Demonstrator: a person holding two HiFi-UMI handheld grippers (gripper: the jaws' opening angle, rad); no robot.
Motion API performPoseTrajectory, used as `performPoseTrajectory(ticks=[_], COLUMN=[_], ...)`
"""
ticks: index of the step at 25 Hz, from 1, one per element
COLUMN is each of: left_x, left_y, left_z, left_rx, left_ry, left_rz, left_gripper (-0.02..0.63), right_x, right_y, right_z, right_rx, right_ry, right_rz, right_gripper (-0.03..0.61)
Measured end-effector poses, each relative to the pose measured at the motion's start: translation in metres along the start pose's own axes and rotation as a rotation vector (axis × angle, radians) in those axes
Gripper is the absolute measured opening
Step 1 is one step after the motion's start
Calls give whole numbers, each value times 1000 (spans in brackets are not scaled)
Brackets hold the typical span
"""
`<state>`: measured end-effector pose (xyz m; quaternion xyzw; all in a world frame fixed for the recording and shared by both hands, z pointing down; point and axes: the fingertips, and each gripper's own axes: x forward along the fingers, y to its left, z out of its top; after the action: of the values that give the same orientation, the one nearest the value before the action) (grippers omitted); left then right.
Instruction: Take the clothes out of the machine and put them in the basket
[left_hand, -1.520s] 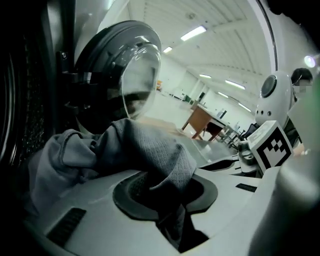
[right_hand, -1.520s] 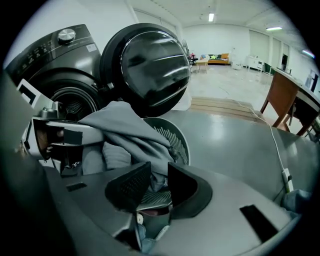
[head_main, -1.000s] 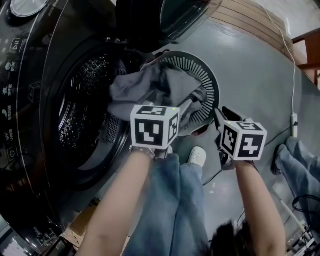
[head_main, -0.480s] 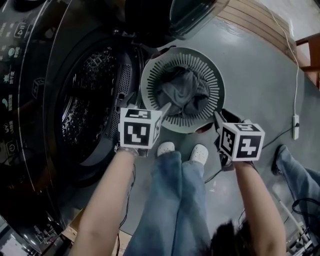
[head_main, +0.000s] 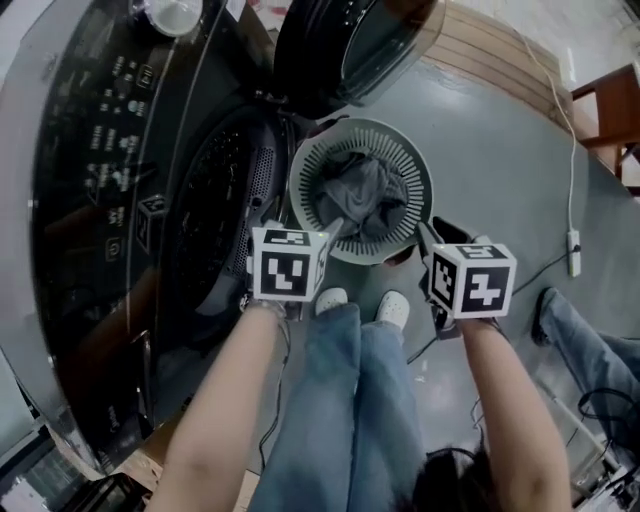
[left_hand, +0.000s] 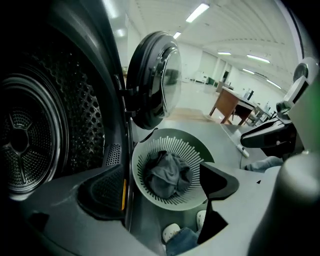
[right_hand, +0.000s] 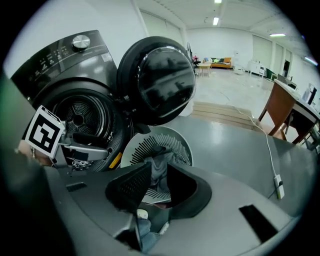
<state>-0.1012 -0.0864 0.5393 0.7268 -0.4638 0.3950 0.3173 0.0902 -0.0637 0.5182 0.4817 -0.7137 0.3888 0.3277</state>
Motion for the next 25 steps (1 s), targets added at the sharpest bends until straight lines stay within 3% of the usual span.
performPoseTrajectory(ticks=[10,16,25], left_x=[-96,-151,-222], left_y=[-29,-49,-58], left_z=[36,47,93], left_rx=[-65,-18,23], left_ry=[-37,-35,-117], left_rz=[-12,-21,-9], left_gripper=[453,453,453], right_x=[-110,-166,-243], right_y=[30,46,55], right_z=[31,42,70], right_rx=[-2,-44,-58], right_ry=[-41,-55,-113], right_rz=[-32,-27,-42], right_gripper=[97,97,97])
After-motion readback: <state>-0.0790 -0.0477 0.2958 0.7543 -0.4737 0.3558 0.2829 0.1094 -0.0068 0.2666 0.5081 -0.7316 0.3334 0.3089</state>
